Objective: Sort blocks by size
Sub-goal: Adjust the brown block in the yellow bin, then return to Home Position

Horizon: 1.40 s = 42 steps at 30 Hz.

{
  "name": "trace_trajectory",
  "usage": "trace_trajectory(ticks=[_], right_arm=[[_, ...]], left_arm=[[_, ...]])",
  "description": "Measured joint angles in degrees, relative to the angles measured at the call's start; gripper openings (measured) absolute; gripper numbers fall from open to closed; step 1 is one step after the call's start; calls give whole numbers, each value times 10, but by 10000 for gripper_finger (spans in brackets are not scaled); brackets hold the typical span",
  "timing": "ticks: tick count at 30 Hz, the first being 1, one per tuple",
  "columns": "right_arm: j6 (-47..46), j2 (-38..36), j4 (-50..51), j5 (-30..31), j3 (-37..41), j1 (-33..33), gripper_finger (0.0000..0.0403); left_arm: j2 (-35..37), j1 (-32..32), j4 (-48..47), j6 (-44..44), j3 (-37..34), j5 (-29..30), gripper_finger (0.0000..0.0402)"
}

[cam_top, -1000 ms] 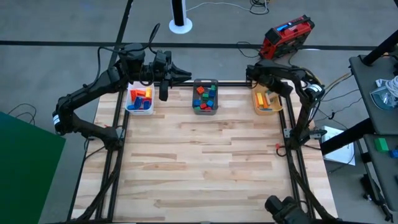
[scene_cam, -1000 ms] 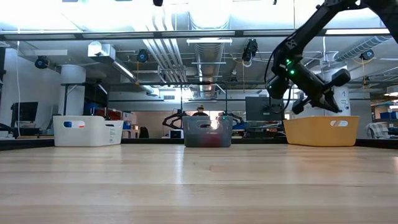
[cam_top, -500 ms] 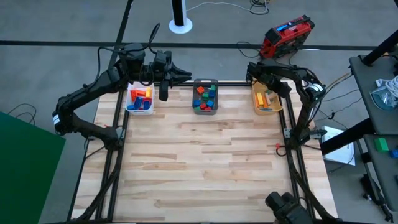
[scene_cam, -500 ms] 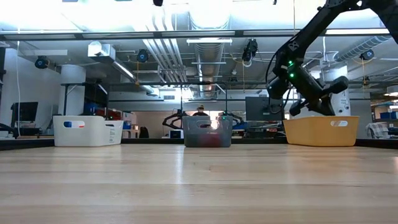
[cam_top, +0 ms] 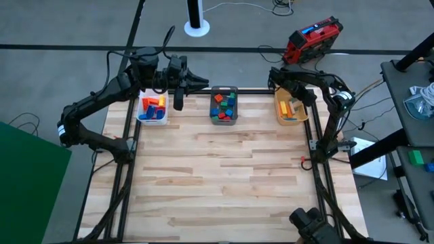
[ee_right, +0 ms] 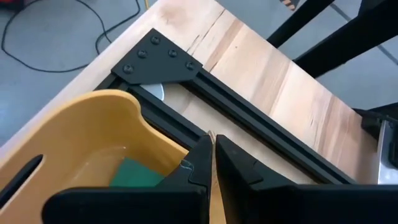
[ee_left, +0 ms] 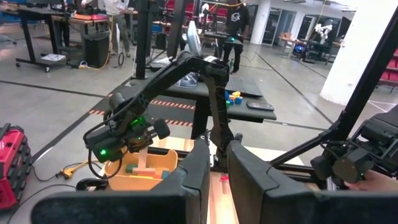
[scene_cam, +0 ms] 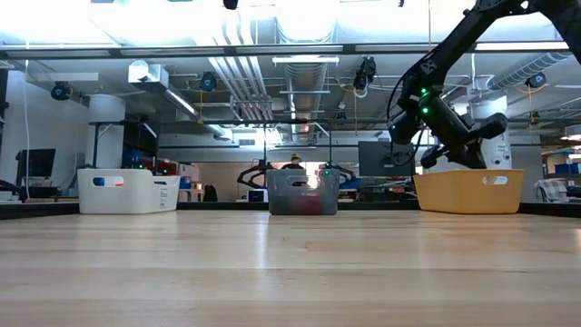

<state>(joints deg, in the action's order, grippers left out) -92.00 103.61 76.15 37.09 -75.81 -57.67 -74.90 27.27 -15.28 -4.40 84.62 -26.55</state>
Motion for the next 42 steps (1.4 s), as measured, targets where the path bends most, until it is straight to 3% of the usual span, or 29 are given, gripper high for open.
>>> trace_trajectory(ticks=[7,17,30,36,42], right_arm=[[-22,7,0,20,2,0,13],[-19,39,9,1,2,-4,13],[23,3,15,-12,-21,-2,13],[179,-72,-33,-10,-52,56,13],[379,-171,-170,-10,-41,197,13]], left_arm=[[0,0,-4,0,0,0,36],[0,0,-4,9,0,0,36],[0,0,-4,20,0,0,36],[0,0,-13,20,0,0,36],[0,0,-13,-14,0,0,36]])
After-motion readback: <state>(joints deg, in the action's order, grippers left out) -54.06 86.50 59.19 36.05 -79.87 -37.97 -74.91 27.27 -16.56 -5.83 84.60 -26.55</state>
